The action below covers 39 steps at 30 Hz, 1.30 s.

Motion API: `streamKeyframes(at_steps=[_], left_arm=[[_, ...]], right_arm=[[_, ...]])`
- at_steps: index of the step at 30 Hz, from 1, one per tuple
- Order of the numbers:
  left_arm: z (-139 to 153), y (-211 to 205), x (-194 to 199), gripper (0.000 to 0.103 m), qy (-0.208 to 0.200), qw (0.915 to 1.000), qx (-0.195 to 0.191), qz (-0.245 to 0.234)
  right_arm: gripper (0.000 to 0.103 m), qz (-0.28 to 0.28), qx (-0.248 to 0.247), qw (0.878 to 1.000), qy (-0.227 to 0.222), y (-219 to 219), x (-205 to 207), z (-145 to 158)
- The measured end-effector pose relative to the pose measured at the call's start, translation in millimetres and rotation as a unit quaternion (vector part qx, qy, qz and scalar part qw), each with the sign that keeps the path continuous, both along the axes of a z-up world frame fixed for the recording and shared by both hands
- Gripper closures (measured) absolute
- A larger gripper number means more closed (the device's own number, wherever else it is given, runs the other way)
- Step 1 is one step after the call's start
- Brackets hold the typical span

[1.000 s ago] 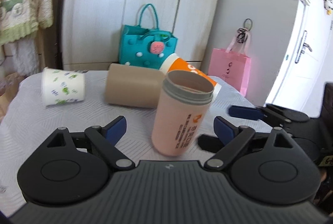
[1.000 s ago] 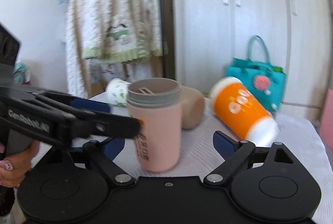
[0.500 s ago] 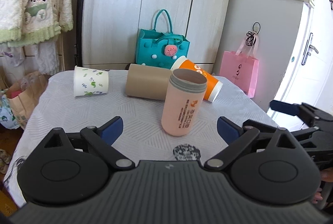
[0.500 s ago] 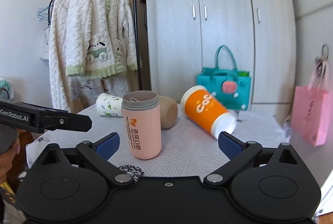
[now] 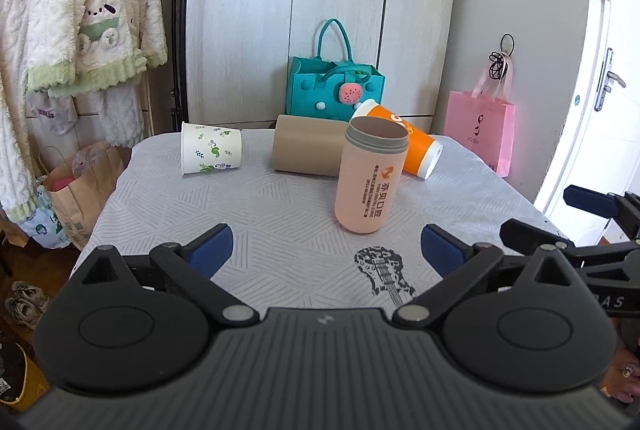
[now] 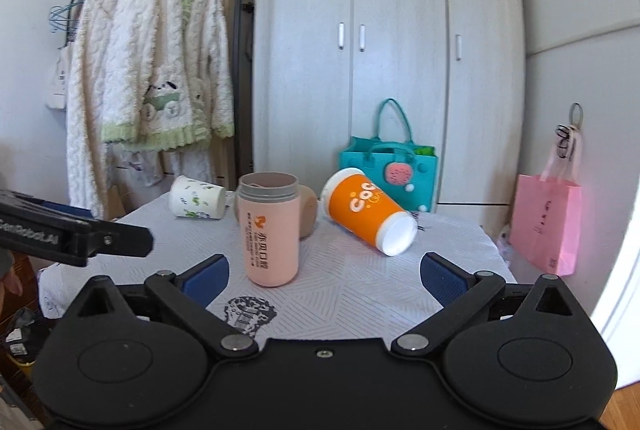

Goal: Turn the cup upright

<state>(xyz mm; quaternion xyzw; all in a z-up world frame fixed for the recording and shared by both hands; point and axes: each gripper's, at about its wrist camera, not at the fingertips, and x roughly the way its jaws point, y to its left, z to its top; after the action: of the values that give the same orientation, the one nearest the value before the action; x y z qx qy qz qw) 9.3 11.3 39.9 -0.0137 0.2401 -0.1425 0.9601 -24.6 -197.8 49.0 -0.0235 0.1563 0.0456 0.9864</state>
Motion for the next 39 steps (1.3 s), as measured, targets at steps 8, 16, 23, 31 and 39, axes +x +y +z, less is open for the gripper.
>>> streamKeyframes(at_steps=[8,16,23,31,39], left_arm=[[-2,9,-9,0.0,-0.008,0.9997,-0.009,0.022],[-3,18,-16,0.0,-0.011,0.999,-0.013,0.04],[-8,18,-13,0.0,-0.003,0.9975,0.011,0.07],[-11,19,-17,0.0,-0.021,0.9963,0.028,0.078],[-18,19,-5,0.0,0.01,0.9951,0.032,0.093]], right_arm=[[0.0,-0.022,0.015,1.0,-0.002,0,-15,2],[0.0,-0.039,0.006,0.999,-0.002,0,-17,-4],[0.0,-0.061,0.003,0.998,0.002,3,-14,-7],[0.0,-0.074,-0.002,0.997,0.004,8,-16,-11],[0.0,-0.077,0.006,0.997,0.007,13,-16,-10]])
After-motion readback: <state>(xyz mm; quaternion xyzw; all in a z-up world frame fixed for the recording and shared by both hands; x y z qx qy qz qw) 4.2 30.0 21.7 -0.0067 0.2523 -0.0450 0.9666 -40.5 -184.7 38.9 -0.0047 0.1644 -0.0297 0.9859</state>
